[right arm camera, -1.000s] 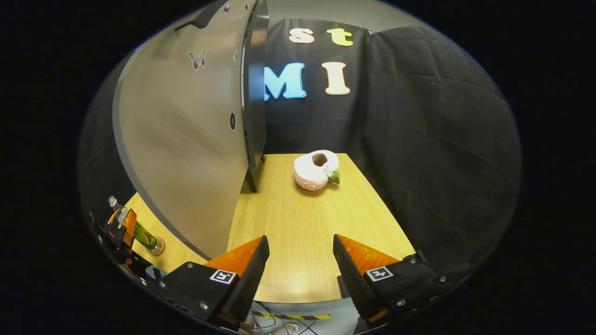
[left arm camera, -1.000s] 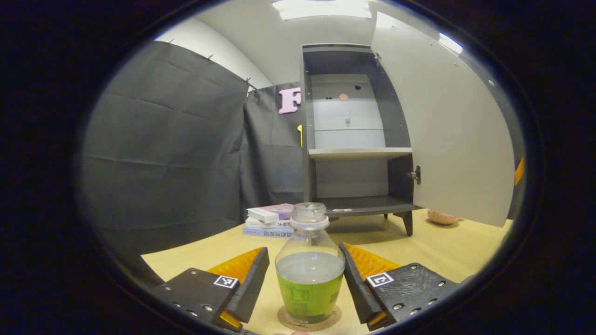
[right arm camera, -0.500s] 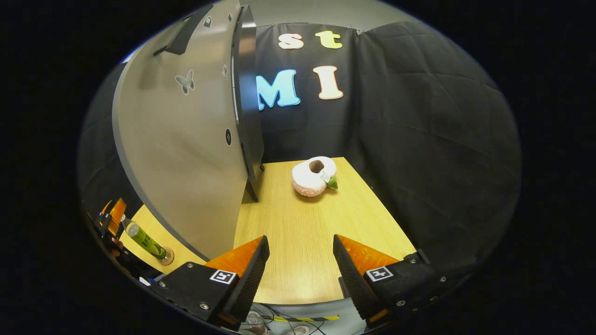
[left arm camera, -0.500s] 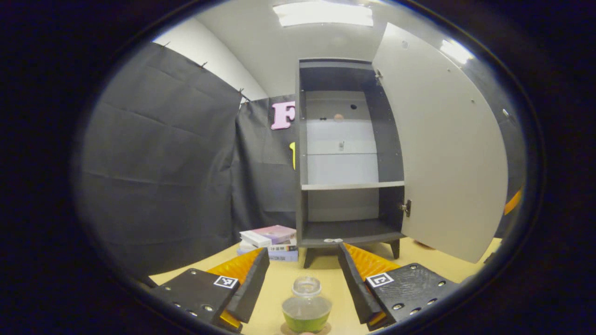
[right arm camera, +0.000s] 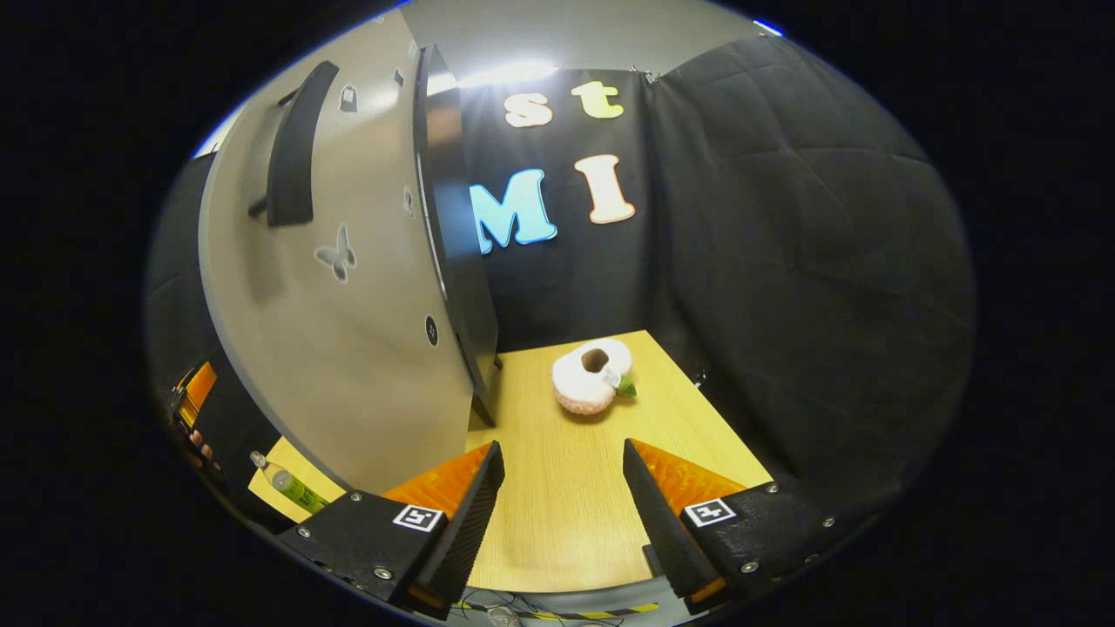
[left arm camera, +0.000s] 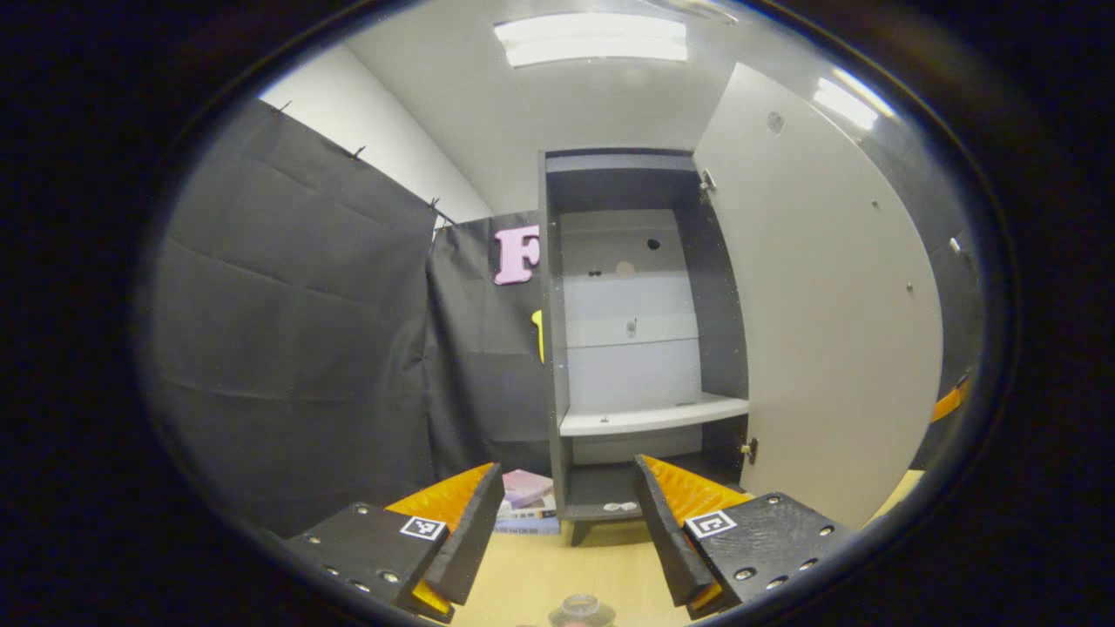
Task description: Open the cabinet door with the right hand, grasp the bottle in the cabinet with the left hand and place it on the coaster, then close the cabinet door with the right hand.
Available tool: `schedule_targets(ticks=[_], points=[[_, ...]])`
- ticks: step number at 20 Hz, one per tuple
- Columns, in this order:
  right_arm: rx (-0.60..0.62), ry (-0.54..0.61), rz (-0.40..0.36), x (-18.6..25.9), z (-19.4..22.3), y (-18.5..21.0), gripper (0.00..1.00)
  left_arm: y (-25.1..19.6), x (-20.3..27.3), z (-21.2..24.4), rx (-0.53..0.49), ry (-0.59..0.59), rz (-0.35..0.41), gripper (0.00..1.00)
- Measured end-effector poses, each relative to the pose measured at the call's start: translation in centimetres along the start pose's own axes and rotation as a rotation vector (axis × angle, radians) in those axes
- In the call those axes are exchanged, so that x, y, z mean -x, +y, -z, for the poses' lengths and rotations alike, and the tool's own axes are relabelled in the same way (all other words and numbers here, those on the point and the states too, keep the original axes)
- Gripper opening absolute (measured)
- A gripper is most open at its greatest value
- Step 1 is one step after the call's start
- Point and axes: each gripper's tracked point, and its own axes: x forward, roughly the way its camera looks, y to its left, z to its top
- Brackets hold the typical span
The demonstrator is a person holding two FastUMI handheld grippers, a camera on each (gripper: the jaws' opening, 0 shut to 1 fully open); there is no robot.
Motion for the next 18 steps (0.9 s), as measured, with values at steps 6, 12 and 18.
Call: schedule_targets(ticks=[6,12,18], points=[[0.054,-0.168,-0.079,0.9,-9.6,2.5,0.85,-3.2,-0.7,-8.8,-0.031,-0.038,0.089,0.79],[0.026,-0.240,-0.192,2.9,-14.3,6.0,0.86,-3.9,-1.0,-9.2,0.018,0.116,-0.028,0.84],[0.006,-0.256,-0.185,4.5,-16.6,7.2,0.86,-6.7,-0.1,-7.1,0.036,0.211,0.052,0.92]])
